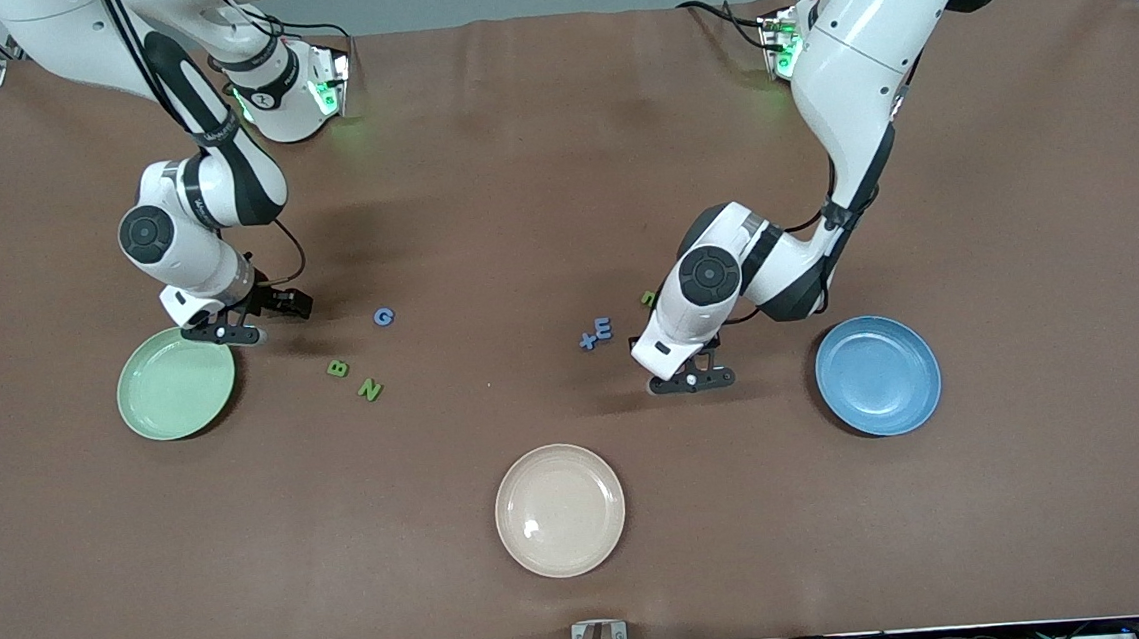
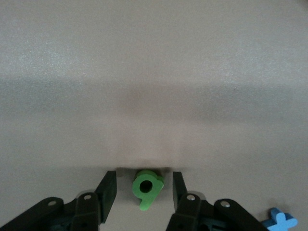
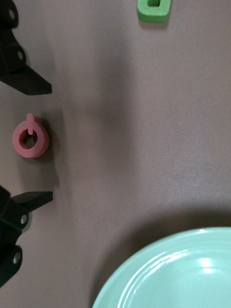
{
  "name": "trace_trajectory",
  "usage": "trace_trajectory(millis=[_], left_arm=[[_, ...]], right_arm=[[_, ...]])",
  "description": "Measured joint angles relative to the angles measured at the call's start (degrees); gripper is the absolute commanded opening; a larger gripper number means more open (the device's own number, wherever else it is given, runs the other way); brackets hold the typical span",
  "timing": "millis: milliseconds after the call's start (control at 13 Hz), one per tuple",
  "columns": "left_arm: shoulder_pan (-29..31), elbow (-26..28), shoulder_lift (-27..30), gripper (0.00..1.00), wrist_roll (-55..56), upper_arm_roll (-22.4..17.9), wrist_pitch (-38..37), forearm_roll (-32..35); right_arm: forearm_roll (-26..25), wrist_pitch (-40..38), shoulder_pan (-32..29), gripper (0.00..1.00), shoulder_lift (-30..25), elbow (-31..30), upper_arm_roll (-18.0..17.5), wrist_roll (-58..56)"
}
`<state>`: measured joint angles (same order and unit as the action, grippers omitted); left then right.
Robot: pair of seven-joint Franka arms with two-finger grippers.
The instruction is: Sort upper and lower case letters into plates
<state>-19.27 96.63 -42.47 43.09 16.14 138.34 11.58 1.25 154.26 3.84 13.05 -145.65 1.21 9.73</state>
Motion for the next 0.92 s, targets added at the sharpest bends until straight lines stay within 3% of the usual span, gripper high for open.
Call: trace_trajectory(millis=[384, 537, 690, 767, 920], left_arm=[[-0.5, 0.0, -0.2, 0.49, 0.2, 0.0, 0.0, 0.0], [-0.8, 0.0, -0.5, 0.38, 0.3, 0.0, 0.0, 0.0], [-0.8, -0.1, -0.6, 0.20, 0.4, -0.1, 0.0, 0.5], [-0.8, -0.1, -0.6, 0.10, 0.4, -0.1, 0.0, 0.8], [-0.7, -0.3, -0.6, 0.01, 0.4, -0.1, 0.0, 2.3]], right_arm=[[0.0, -0.8, 0.1, 0.81, 0.2, -0.3, 0.0, 0.0], [0.0, -0.8, 0.9, 0.81, 0.2, -0.8, 0.0, 0.6], [0.0, -0.8, 1.6, 0.77, 0.4, -1.1, 0.0, 1.4], [0.0, -0.8, 1.7, 0.72, 0.5, -1.2, 0.0, 1.5], [0.0, -0.8, 1.7, 0.62, 0.7, -1.2, 0.0, 1.6]])
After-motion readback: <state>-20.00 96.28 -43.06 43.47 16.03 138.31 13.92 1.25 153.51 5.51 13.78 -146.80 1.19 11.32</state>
